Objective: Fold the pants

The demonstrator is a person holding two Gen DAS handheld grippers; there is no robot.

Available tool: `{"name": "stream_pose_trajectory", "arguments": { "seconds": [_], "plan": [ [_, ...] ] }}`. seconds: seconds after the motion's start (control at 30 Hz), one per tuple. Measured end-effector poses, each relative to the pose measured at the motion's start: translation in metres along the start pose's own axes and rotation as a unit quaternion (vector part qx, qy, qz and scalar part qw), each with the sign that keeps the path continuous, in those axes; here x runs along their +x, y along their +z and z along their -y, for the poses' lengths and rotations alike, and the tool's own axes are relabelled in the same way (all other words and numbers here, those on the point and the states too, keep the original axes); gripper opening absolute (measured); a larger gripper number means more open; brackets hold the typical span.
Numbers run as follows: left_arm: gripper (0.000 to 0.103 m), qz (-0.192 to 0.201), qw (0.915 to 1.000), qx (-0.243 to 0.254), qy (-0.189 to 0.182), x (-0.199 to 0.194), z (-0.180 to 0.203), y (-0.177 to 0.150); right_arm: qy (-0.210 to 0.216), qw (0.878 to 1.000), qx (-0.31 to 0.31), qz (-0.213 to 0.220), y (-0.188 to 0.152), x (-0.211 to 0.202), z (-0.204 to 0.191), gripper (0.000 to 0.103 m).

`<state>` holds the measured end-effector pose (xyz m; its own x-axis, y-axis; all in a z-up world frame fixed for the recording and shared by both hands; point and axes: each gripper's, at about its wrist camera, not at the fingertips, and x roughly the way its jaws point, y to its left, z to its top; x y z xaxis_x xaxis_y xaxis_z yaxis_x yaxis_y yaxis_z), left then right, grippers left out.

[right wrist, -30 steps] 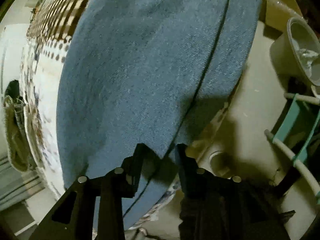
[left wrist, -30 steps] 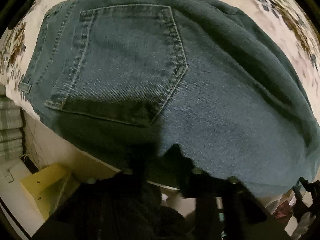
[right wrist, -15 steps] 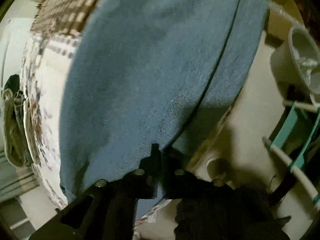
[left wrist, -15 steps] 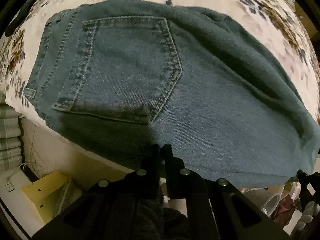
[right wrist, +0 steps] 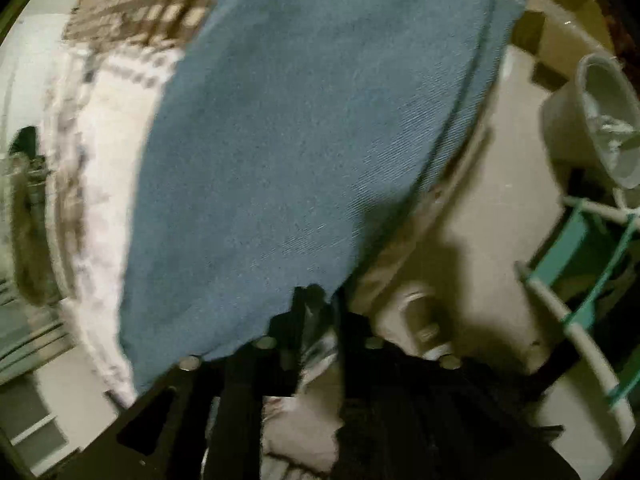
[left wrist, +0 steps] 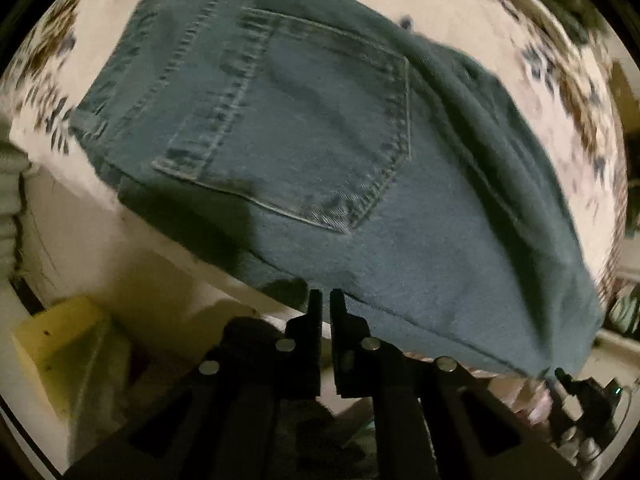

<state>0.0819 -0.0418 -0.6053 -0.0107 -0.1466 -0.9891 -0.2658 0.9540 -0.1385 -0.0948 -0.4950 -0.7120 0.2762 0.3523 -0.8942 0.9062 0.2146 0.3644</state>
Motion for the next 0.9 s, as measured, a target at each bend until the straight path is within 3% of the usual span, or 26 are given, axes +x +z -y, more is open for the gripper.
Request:
{"name": "stream_pose_trajectory", "arguments": {
  "seconds": [0.07, 0.13, 0.17, 0.33, 0.43, 0.57, 0.67, 0.73, 0.77, 0.8, 0.9],
  "plan": [
    [0.02, 0.015, 0.9998, -0.013, -0.002, -0.007, -0.019, 0.001, 0.024, 0.999, -0.02, -0.016, -0.015, 0.002, -0.014, 0.035],
    [0.04, 0.024, 0.9992, -0.031, 0.0, -0.015, -0.04, 0.007, 0.041, 0.998, -0.037, -0.043, -0.033, 0.011, -0.028, 0.035],
    [0.042, 0.029, 0.9986, -0.044, -0.002, -0.018, -0.053, 0.009, 0.046, 0.996, -0.045, -0.06, -0.046, 0.02, -0.037, 0.035],
    [0.042, 0.05, 0.9946, -0.091, 0.003, -0.026, -0.116, 0.035, 0.078, 0.987, -0.049, -0.131, -0.105, 0.075, -0.071, 0.035],
    [0.042, 0.062, 0.9911, -0.118, 0.01, -0.029, -0.16, 0.054, 0.083, 0.984, -0.048, -0.15, -0.137, 0.106, -0.091, 0.035],
    [0.042, 0.064, 0.9883, -0.137, 0.022, -0.019, -0.202, 0.085, 0.077, 0.985, -0.032, -0.153, -0.167, 0.141, -0.107, 0.035],
    [0.044, 0.048, 0.9873, -0.151, -0.007, 0.001, -0.22, 0.115, 0.071, 0.988, -0.014, -0.137, -0.181, 0.156, -0.118, 0.035],
    [0.036, 0.058, 0.9878, -0.144, -0.011, 0.0, -0.235, 0.121, 0.066, 0.991, -0.006, -0.118, -0.188, 0.159, -0.123, 0.034],
    [0.031, 0.065, 0.9881, -0.14, -0.005, -0.005, -0.214, 0.124, 0.062, 0.993, -0.004, -0.102, -0.191, 0.159, -0.128, 0.023],
    [0.019, 0.069, 0.9883, -0.136, 0.001, -0.007, -0.209, 0.131, 0.057, 0.994, -0.006, -0.092, -0.193, 0.159, -0.13, 0.013],
    [0.015, 0.079, 0.9886, -0.127, -0.016, -0.01, -0.229, 0.137, 0.039, 0.997, -0.025, -0.062, -0.198, 0.152, -0.14, 0.003]
  ]
}}
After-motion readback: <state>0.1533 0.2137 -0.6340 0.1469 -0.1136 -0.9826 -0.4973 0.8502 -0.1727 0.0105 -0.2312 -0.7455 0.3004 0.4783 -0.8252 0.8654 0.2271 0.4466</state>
